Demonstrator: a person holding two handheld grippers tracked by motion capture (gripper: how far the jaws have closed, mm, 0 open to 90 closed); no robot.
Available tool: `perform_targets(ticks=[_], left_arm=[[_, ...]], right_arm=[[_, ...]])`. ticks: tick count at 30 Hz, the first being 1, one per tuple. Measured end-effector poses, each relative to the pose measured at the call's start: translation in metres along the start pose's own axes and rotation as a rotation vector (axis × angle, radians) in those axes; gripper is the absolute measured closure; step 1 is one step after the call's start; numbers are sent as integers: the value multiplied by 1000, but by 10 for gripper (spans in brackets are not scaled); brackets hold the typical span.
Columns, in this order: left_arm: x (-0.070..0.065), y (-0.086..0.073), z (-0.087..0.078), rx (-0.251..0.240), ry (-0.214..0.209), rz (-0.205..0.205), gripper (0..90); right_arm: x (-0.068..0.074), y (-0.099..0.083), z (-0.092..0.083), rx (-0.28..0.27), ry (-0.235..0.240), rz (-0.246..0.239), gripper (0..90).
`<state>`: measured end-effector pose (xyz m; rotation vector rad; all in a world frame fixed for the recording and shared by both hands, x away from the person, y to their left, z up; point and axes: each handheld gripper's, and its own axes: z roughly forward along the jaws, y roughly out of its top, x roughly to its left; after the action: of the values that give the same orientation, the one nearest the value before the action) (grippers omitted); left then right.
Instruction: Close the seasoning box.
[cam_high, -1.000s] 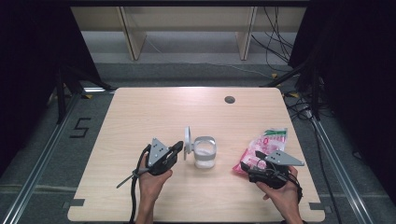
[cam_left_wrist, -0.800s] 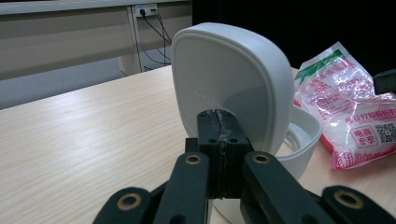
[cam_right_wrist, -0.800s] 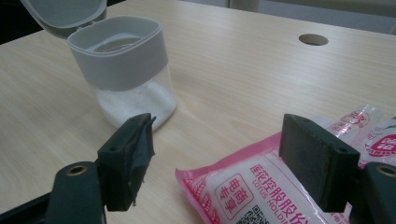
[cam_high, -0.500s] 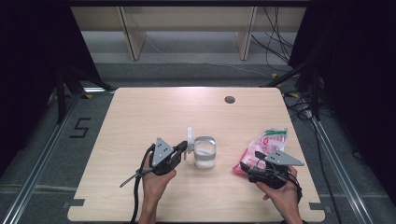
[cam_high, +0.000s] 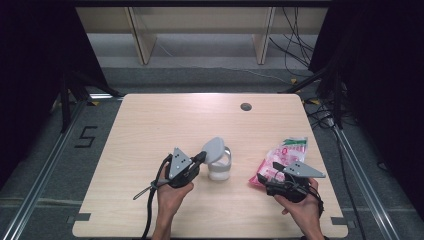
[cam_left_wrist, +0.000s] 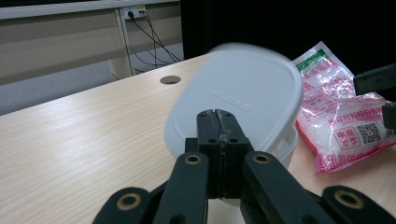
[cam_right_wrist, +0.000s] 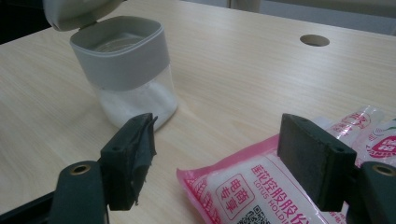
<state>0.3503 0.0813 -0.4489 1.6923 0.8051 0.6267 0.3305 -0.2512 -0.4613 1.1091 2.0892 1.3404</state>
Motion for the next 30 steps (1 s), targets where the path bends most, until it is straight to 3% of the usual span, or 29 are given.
perform_targets(ticks=[3,5,9,12,20,21,22,24,26,27,30], left_arm=[[-3,1,2,-2,-9,3,889],[-4,2,2,-1,-12,10,888],[-7,3,3,-6,-16,6,882],[-6,3,3,-8,-22,2,864],[-2,3,-1,-5,-49,-12,698],[-2,2,-1,-11,-51,-29,682],[-2,3,-2,-4,-49,-29,653],[0,3,-4,-12,-55,-21,599],[1,2,-6,-14,-54,-39,575],[2,2,-8,-9,-50,-24,557],[3,1,-11,-7,-52,-30,492]], right_arm=[[-1,0,0,4,-4,-15,286],[1,0,-1,10,-6,11,286],[1,0,-1,1,-2,13,286],[0,0,-1,4,-6,-16,286],[0,1,-2,6,-1,-14,286],[0,1,-2,6,-1,-14,286],[3,0,-3,8,-1,14,286],[3,0,-3,9,1,11,286],[1,1,-3,3,2,-18,286],[1,1,-3,2,3,-18,286],[1,0,-2,-7,5,-18,283]])
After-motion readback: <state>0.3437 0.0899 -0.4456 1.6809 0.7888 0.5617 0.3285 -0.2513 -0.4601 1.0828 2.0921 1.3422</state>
